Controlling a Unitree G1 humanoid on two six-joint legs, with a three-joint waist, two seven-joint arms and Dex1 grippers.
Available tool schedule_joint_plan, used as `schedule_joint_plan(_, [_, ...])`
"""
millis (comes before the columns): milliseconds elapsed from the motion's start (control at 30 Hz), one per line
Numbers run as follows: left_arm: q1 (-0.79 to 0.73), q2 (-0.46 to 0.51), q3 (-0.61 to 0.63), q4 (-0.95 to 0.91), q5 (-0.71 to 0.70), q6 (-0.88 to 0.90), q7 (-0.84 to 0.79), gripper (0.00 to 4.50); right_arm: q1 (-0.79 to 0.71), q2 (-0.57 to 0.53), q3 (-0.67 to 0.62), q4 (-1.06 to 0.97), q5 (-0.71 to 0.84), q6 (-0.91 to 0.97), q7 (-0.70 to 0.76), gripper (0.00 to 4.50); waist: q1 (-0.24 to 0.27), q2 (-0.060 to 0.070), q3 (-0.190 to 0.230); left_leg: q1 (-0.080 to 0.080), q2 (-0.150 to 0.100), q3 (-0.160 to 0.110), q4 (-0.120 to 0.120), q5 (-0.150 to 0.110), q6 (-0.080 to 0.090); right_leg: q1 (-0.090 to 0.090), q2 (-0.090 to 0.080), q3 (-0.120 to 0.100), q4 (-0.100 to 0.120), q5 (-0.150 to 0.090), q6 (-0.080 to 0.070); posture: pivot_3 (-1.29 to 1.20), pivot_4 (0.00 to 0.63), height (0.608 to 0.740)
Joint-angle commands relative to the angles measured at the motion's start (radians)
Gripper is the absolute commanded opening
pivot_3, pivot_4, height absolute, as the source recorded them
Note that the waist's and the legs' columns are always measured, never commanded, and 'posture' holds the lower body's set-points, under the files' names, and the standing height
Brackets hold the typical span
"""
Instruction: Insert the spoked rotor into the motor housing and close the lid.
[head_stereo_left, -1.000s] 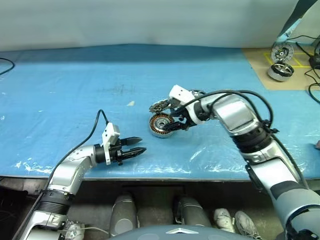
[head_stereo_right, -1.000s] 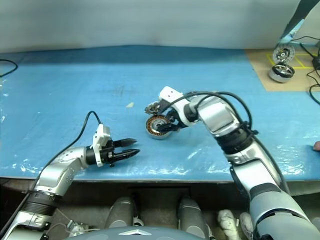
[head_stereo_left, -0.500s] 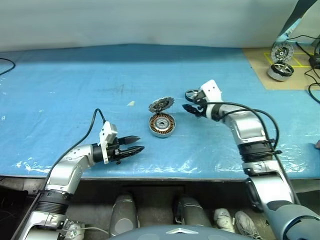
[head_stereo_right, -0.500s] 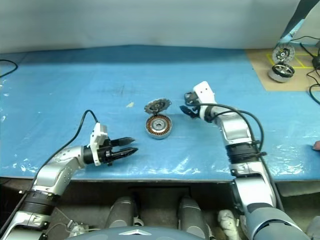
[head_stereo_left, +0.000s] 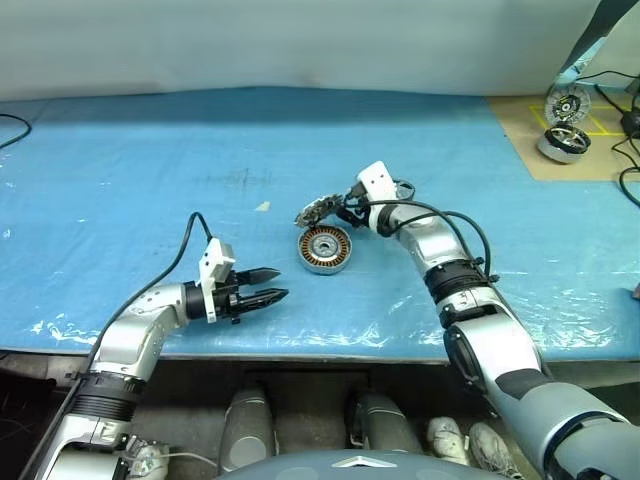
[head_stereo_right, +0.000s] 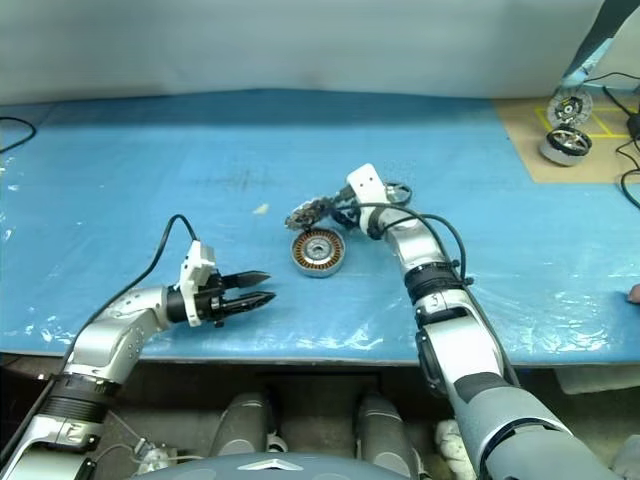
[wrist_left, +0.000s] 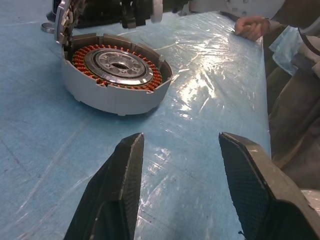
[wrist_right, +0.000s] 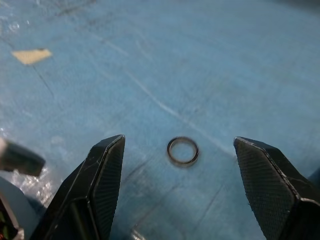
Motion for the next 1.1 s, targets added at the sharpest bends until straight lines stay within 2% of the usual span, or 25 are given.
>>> schedule_joint_plan(33, [0.002, 0.004, 0.001, -0.05, -0.003, 0.004, 0.005, 2.5, -0.068, 0.016, -0.026, 0.109, -0.004, -0.067, -0.056, 3.64, -0.002, 0.0, 0.0, 0.0, 0.0, 0.0, 0.0, 0.0, 0.0, 0.0, 0.0, 0.0, 0.0, 0.0, 0.0, 0.0, 0.15, 0.74])
schedule_joint_plan(233, [-0.008, 0.008, -0.004, -0.061, -0.002, 0.019, 0.009, 2.5, -0.121, 0.062, -0.054, 0.21, 0.005, -0.095, -0.117, 3.64, -0.003, 0.0, 0.0, 0.0, 0.001, 0.001, 0.002, 0.0, 0.0, 0.0, 0.0, -0.001, 0.001, -0.001, -0.001, 0.0, 0.15, 0.74])
schedule_joint_plan(500, [-0.022, 0.003, -0.015, -0.061, 0.003, 0.026, 0.013, 2.5, -0.12, 0.087, -0.052, 0.263, -0.028, -0.093, -0.156, 3.64, -0.005, 0.0, 0.0, 0.0, 0.002, 0.001, 0.002, 0.0, 0.0, 0.0, 0.001, -0.001, 0.002, -0.001, -0.001, 0.0, 0.15, 0.74])
schedule_joint_plan(600, [-0.021, 0.005, -0.017, -0.068, -0.001, 0.03, 0.017, 2.5, -0.12, 0.086, -0.061, 0.262, -0.026, -0.087, -0.155, 3.09, -0.005, 0.0, 0.0, 0.001, 0.002, 0.001, 0.003, 0.0, 0.0, 0.0, 0.001, -0.001, 0.002, -0.001, -0.002, 0.0, 0.15, 0.74])
schedule_joint_plan(800, [-0.014, 0.012, -0.014, -0.094, -0.009, 0.049, 0.03, 2.5, -0.082, 0.066, -0.03, 0.219, -0.053, -0.078, -0.131, 1.04, -0.003, 0.0, 0.0, 0.0, 0.002, 0.002, 0.002, 0.0, 0.0, 0.0, 0.001, -0.001, 0.002, -0.001, -0.002, 0.0, 0.15, 0.74])
schedule_joint_plan(1100, [-0.025, 0.012, -0.011, -0.093, -0.012, 0.061, 0.027, 2.5, -0.003, 0.075, -0.011, 0.096, -0.052, -0.036, -0.111, 1.04, -0.002, 0.0, 0.0, 0.0, 0.002, 0.002, 0.002, 0.0, 0.0, 0.0, 0.001, -0.001, 0.001, -0.001, -0.002, 0.0, 0.15, 0.74])
